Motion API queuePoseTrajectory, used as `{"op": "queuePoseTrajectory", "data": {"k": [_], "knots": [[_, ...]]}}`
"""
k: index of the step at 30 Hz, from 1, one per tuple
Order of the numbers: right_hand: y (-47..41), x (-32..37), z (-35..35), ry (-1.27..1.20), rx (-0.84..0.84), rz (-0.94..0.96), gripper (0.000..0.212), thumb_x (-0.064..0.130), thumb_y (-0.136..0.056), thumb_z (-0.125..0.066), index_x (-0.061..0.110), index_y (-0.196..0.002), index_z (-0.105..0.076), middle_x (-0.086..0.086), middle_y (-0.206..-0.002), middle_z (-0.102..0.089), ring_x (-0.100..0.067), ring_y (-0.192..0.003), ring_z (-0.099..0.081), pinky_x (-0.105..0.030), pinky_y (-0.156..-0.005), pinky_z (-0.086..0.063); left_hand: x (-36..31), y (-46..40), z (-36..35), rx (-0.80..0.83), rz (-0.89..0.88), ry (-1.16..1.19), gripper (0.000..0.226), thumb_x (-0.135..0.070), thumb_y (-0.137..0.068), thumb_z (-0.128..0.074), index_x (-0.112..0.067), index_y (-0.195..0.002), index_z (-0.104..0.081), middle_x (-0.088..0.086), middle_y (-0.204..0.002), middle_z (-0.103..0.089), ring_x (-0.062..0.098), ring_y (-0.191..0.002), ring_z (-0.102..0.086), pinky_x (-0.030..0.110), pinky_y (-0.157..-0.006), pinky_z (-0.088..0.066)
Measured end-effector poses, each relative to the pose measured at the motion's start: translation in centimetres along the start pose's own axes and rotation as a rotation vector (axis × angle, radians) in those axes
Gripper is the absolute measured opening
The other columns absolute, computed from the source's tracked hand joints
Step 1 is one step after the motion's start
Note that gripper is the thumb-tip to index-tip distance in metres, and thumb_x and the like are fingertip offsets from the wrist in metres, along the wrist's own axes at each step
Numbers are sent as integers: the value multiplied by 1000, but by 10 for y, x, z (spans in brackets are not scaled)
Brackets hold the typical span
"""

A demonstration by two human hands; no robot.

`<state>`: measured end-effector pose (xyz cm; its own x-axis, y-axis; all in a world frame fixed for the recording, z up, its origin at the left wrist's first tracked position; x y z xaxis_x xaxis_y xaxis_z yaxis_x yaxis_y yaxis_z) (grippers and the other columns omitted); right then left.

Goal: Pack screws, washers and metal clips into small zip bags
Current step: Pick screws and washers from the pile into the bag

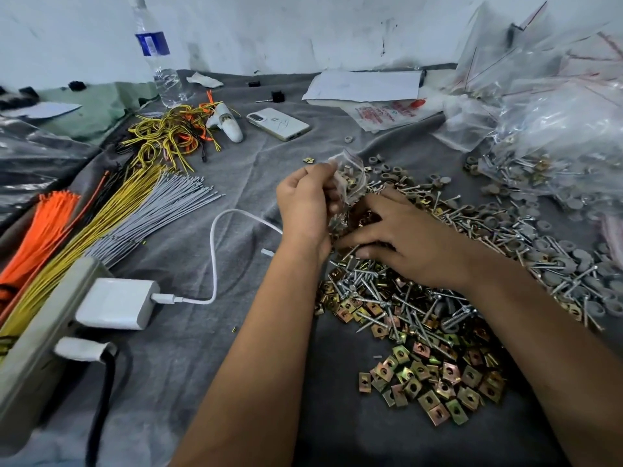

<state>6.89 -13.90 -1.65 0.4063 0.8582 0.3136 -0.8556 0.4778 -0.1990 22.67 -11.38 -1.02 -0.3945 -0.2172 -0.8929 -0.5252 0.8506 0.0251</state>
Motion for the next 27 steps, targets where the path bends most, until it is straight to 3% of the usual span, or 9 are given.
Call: {"op": "queuePoseTrajectory", "data": {"k": [2,5,9,11,15,19,22,24,27], "knots": [[0,3,0,-47,0,-1,26,36,-93,-69,43,-117,-72,5,-125,-48,-15,-127,-37,-41,-111,-38,1,-1,0,1,1,7,39,-2,-93,-65,-16,-59,-52,-3,-53,-47,8,-44,-42,18,-38,-31],[3,2,2,-58,-43,16,17,32,-87,-78,37,-103,-76,11,-110,-49,-8,-114,-41,-33,-101,-40,1,-1,0,-1,6,14,39,-1,-93,-64,-16,-59,-52,-3,-52,-48,8,-44,-42,19,-38,-31],[5,1,6,-118,-129,-6,17,26,-93,-72,21,-108,-78,7,-105,-61,-7,-102,-55,-23,-90,-43,0,-1,1,8,4,-1,39,-2,-93,-64,-16,-59,-51,-3,-53,-48,8,-46,-42,19,-39,-31],[6,0,10,-154,-181,-29,20,27,-98,-65,15,-109,-76,5,-101,-66,-8,-95,-61,-24,-85,-47,0,0,1,17,1,-14,39,-2,-94,-64,-15,-60,-51,-3,-53,-48,8,-46,-42,19,-39,-32],[9,-1,16,-225,-234,-72,24,22,-103,-57,26,-82,-68,10,-78,-57,-5,-75,-56,-27,-70,-40,-1,2,0,28,4,-36,39,-3,-94,-65,-16,-60,-51,-3,-52,-49,8,-45,-41,19,-39,-32],[10,-4,18,-236,-287,-77,27,18,-103,-57,14,-76,-60,3,-77,-56,-16,-74,-56,-33,-69,-41,-1,3,0,28,11,-46,38,-3,-94,-65,-16,-61,-51,-4,-53,-49,8,-46,-41,19,-39,-31],[11,-7,18,-261,-351,-101,15,20,-97,-66,10,-89,-75,2,-88,-69,-15,-83,-65,-35,-77,-50,-2,4,0,29,14,-57,38,-4,-94,-65,-16,-61,-51,-4,-54,-48,8,-46,-41,19,-40,-32],[12,-7,17,-332,-400,-119,14,18,-91,-75,19,-105,-78,10,-93,-73,-5,-85,-69,-24,-79,-53,-1,5,-1,35,19,-82,38,-4,-95,-65,-16,-62,-51,-4,-53,-49,8,-46,-41,19,-40,-33],[14,-10,16,-433,-454,-127,19,13,-89,-78,25,-102,-76,20,-76,-71,3,-63,-66,-7,-60,-45,-1,6,-3,81,18,-153,36,-2,-96,-63,-14,-63,-54,-3,-51,-52,9,-44,-42,20,-39,-34]]}}
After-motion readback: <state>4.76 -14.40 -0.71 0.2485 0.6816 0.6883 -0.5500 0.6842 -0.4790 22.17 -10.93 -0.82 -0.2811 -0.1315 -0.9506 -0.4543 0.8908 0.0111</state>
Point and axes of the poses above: each hand's wrist, its own y-axis away from the middle knuckle, its own z-axis out of the back of the hand, x = y × z, the point moved 1 cm from there along -y, towards the middle knuckle
